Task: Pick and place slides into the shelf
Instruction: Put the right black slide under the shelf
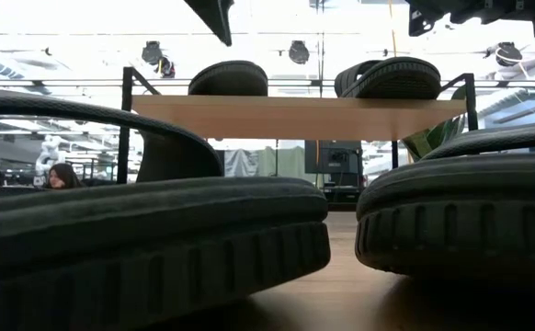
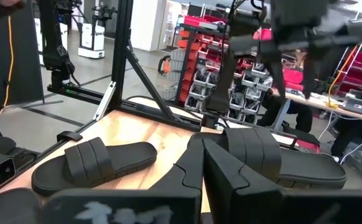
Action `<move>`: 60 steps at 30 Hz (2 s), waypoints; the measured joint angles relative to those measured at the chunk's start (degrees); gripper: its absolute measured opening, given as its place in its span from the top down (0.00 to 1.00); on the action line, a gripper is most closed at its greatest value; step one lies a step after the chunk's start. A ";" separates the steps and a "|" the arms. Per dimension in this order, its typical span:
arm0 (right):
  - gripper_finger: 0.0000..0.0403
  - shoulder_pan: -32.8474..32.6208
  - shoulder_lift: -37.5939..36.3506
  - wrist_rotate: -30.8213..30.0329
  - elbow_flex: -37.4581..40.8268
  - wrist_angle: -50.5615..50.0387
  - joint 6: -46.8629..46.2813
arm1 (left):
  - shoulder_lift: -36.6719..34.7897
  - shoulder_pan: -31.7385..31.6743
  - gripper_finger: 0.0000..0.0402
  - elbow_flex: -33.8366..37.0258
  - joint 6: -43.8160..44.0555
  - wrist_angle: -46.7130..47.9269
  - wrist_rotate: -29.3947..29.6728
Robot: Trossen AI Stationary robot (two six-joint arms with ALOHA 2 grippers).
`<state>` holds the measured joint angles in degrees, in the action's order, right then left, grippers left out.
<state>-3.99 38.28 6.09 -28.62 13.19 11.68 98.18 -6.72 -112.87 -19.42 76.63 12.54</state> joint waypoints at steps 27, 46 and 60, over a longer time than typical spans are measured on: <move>1.00 0.03 0.00 -0.35 0.00 -0.96 2.97 | -46.04 12.96 1.00 76.88 -6.59 -92.18 -6.37; 1.00 0.42 0.00 -1.70 0.00 -0.85 0.80 | -72.25 -1.18 1.00 97.99 6.82 -92.87 -13.78; 1.00 4.69 -8.41 -4.49 0.00 -8.59 -5.12 | -84.04 6.04 1.00 101.15 3.01 -85.05 -10.72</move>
<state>0.70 29.87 1.60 -28.62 4.60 6.56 14.14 -0.68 -11.71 -16.42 -8.42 1.82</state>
